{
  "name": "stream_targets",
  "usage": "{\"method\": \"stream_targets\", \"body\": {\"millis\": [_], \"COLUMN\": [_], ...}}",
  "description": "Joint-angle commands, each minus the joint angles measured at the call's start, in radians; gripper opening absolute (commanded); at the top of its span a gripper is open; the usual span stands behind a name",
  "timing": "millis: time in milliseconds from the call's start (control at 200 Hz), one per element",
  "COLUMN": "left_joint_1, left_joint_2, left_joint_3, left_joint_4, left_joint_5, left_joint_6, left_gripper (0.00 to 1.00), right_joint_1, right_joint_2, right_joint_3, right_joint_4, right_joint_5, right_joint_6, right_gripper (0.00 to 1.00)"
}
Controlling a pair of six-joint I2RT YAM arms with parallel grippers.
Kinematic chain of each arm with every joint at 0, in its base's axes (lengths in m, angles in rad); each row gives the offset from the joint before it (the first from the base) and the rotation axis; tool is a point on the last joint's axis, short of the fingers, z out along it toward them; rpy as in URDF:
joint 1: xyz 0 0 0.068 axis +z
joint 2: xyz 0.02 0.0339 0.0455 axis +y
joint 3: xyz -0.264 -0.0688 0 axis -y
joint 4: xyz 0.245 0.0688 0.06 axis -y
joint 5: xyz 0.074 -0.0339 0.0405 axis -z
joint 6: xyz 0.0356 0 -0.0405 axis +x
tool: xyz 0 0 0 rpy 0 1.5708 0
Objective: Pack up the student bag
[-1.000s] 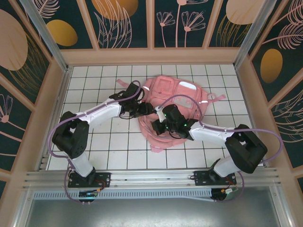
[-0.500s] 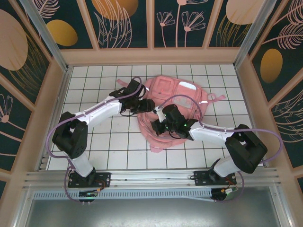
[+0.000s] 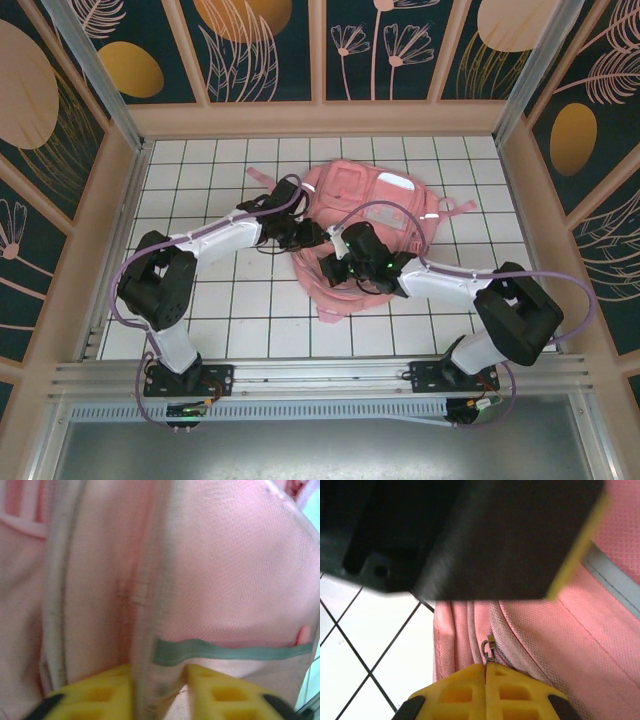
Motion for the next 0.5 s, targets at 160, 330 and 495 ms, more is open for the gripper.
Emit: {"method": "stream_targets", "body": {"millis": [160,330,495], "left_joint_1": [0.036,0.112,0.137], "left_joint_2": [-0.038,-0.058,-0.052], "left_joint_3": [-0.013,-0.041,0.004], "left_joint_4": [-0.008,-0.03,-0.097], "left_joint_5": [-0.021,-0.014,-0.014], "left_joint_6": [-0.055,-0.047,0.059], "left_gripper": [0.0,0.0,0.0], "right_joint_1": [0.028,0.025,0.004], "right_joint_2": [-0.004,-0.033,-0.109], "right_joint_3": [0.001,-0.007,-0.043], "right_joint_4": [-0.17,-0.367,-0.48], "right_joint_5": [0.27,0.387,0.477], "right_joint_6": [0.248,0.376,0.451], "right_gripper": [0.0,0.0,0.0]}}
